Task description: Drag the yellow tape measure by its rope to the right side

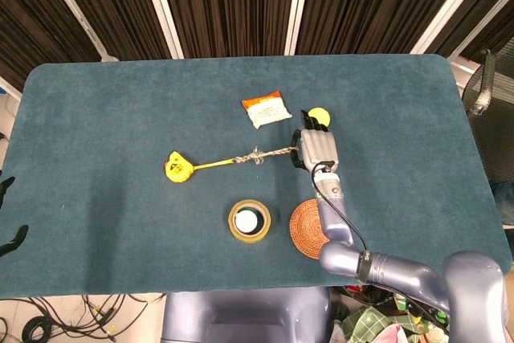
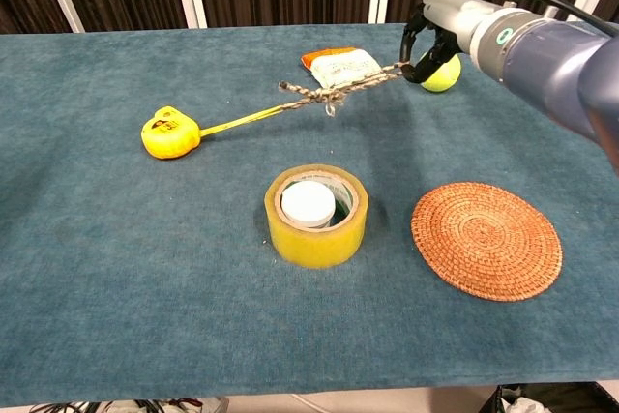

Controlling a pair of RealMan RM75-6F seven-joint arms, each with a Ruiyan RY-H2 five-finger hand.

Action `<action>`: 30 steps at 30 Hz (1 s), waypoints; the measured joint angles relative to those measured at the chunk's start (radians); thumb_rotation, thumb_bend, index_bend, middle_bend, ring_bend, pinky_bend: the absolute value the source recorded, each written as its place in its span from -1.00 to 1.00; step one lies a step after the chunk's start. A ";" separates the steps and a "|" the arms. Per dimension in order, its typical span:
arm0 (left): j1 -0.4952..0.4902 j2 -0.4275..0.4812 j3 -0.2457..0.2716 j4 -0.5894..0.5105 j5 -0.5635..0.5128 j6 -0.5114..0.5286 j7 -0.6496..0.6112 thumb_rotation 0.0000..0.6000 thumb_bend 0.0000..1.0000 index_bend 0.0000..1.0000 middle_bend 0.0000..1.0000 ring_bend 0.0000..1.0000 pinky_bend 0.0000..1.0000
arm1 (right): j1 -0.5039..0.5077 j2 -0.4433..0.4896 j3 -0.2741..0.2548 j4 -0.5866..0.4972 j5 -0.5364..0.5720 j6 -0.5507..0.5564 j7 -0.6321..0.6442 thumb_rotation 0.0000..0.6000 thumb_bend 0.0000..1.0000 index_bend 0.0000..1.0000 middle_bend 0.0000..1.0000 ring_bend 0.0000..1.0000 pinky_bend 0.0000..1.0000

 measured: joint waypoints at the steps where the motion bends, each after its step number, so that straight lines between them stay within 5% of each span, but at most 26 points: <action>1: 0.000 0.000 0.000 0.000 -0.001 0.000 0.000 1.00 -0.40 -0.79 -1.00 -1.00 -1.00 | -0.005 0.006 -0.002 0.002 -0.002 -0.003 0.007 1.00 -0.09 0.35 -1.00 -0.84 -0.69; 30: 0.008 -0.010 -0.005 0.002 -0.007 0.016 0.030 1.00 -0.40 -0.79 -1.00 -1.00 -1.00 | -0.180 0.280 -0.035 0.004 -0.050 -0.067 0.181 1.00 -0.09 0.35 -1.00 -0.84 -0.69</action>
